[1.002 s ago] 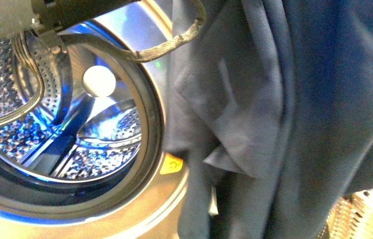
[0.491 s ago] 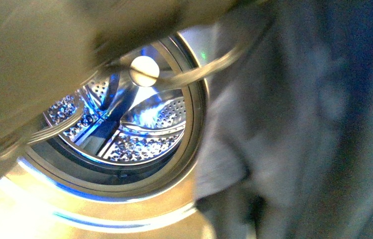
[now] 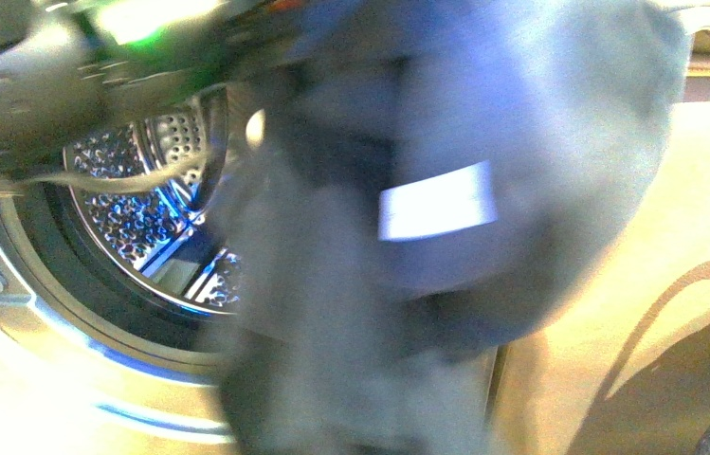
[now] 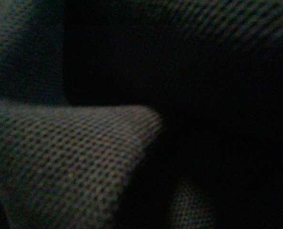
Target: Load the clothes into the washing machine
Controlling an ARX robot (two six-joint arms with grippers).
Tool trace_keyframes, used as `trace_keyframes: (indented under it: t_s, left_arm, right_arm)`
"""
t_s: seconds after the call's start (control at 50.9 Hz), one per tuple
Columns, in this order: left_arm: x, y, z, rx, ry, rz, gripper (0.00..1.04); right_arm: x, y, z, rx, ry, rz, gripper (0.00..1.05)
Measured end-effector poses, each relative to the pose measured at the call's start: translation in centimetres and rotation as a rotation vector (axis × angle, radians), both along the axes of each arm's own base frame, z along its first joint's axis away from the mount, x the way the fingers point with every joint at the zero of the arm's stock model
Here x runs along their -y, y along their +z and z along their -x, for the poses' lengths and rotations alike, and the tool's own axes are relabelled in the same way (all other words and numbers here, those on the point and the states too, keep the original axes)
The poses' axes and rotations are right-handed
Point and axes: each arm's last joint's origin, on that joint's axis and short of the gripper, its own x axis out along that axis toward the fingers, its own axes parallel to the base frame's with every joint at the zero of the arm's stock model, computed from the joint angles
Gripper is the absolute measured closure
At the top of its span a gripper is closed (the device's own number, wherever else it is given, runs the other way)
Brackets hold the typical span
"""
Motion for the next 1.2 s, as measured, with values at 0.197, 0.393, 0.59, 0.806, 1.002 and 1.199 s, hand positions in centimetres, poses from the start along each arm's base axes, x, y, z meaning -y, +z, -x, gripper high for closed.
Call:
trace_keyframes:
  t_s: [0.197, 0.393, 0.59, 0.806, 1.002, 1.199]
  left_arm:
    - [-4.0, -3.2, -2.0, -0.051, 0.188, -0.092, 0.98]
    - [-6.6, -5.8, -3.8, -0.140, 0.314, -0.113, 0.98]
    - [-8.4, -8.3, -5.3, -0.216, 0.400, -0.118, 0.98]
    - [-8.4, -10.2, -7.4, -0.245, 0.453, -0.136, 0.98]
    - [-6.8, -10.7, -10.3, -0.259, 0.481, -0.146, 0.98]
    - [-5.3, -11.2, -13.2, -0.282, 0.498, -0.157, 0.98]
  right_arm:
    - [0.0, 0.0, 0.0, 0.000, 0.000, 0.000, 0.07]
    - [0.0, 0.0, 0.0, 0.000, 0.000, 0.000, 0.07]
    - [0.0, 0.0, 0.0, 0.000, 0.000, 0.000, 0.07]
    - [0.0, 0.0, 0.0, 0.000, 0.000, 0.000, 0.07]
    - [0.0, 0.0, 0.0, 0.001, 0.000, 0.000, 0.07]
    - [0.0, 0.0, 0.0, 0.000, 0.000, -0.001, 0.07]
